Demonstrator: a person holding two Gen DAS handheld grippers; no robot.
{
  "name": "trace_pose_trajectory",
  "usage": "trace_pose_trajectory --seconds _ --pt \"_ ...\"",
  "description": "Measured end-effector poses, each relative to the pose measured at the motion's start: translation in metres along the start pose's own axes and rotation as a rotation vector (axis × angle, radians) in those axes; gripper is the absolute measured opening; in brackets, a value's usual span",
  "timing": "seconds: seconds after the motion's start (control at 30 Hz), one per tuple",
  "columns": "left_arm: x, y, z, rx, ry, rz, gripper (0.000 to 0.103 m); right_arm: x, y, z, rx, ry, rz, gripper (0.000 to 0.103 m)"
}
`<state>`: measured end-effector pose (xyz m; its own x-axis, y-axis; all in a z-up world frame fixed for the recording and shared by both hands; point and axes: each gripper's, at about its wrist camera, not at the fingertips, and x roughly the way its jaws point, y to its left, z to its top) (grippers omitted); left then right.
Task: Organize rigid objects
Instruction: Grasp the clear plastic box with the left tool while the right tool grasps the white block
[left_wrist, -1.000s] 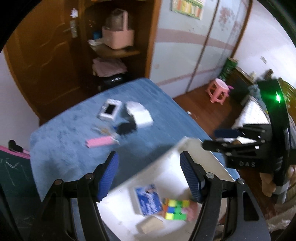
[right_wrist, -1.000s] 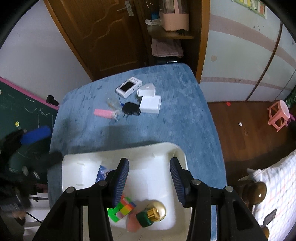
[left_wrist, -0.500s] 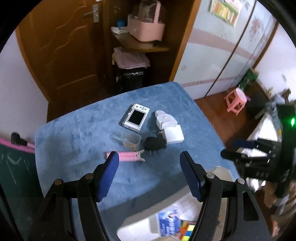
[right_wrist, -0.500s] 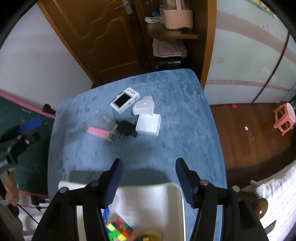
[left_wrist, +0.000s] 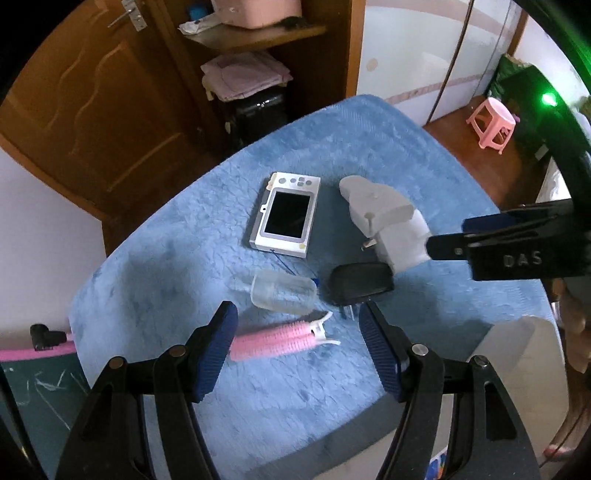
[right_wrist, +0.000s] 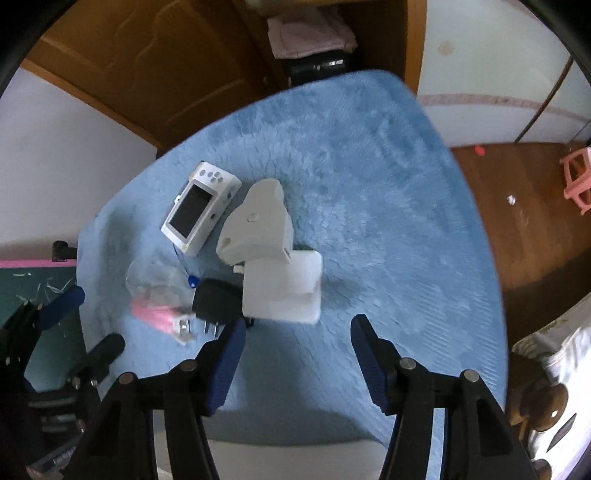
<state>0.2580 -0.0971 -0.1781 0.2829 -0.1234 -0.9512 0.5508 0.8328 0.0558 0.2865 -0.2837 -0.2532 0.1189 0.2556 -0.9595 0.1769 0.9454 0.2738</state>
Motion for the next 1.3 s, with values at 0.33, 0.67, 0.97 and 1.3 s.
trace_pose_trajectory --seconds 0.33,0.67,0.97,1.3 --pt "0.020 -0.003 0.004 0.052 0.022 0.016 0.072 0.029 0.014 0.015 0.014 0.054 0.004 0.060" --pt "0.035 0.004 0.010 0.046 0.042 0.010 0.072 0.062 0.030 0.020 0.032 0.104 -0.078 0.061" --pt "0.056 0.010 0.016 0.018 0.082 0.012 0.072 0.074 0.031 0.025 0.057 0.139 -0.078 0.060" --pt "0.060 0.017 0.018 -0.042 0.060 0.004 0.054 0.065 -0.005 0.030 0.146 0.169 0.021 0.059"
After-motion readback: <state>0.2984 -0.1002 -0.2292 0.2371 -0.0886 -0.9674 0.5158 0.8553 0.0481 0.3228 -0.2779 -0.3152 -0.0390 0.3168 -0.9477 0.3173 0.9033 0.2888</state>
